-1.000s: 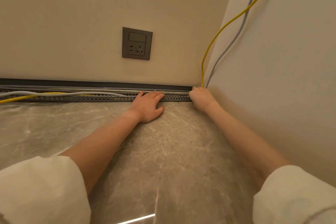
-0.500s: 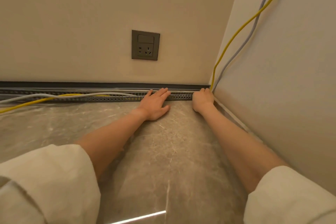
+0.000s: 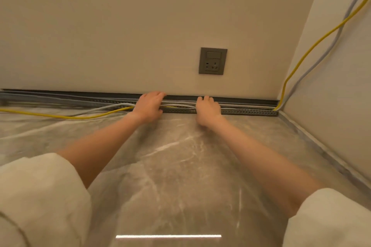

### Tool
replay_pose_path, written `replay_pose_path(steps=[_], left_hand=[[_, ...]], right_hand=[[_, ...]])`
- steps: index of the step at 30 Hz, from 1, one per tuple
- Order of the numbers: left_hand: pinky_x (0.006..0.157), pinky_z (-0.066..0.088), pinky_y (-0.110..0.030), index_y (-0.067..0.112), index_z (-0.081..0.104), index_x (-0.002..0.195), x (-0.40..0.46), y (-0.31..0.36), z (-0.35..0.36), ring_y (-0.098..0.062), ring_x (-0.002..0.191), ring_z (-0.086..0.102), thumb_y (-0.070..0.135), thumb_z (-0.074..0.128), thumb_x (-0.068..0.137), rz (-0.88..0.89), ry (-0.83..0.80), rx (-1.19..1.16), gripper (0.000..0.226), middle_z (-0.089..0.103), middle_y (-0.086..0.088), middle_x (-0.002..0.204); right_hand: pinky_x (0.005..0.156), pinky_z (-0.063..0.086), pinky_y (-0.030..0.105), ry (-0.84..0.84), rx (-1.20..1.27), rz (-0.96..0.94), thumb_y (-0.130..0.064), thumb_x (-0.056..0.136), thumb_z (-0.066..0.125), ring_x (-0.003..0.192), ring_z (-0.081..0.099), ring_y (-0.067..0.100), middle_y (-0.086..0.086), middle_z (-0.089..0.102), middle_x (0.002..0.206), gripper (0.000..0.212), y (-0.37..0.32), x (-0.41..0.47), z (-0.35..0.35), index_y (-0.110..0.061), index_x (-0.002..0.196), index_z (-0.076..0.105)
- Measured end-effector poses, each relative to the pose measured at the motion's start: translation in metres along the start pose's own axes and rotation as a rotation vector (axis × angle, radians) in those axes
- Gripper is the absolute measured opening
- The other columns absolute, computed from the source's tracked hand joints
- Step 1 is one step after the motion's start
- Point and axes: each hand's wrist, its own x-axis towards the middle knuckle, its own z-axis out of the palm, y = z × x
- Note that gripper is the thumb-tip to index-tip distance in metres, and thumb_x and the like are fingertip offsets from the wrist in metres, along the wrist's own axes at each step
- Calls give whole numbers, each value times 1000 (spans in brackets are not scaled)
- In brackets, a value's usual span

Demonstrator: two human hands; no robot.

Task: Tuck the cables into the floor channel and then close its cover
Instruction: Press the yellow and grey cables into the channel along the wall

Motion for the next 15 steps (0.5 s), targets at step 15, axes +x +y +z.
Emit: replay_pose_path(steps=[15], left_hand=[[87,49,-41,10,61,109,-74,-145,-45,-31,107,57,36,70,81,-352,-97,130,40,57,-11,117]], right_hand=[[102,42,42,54,328,-383,-4,92,46,123,40,29,12,48,133,41,-139,17,10,-8,133,49]])
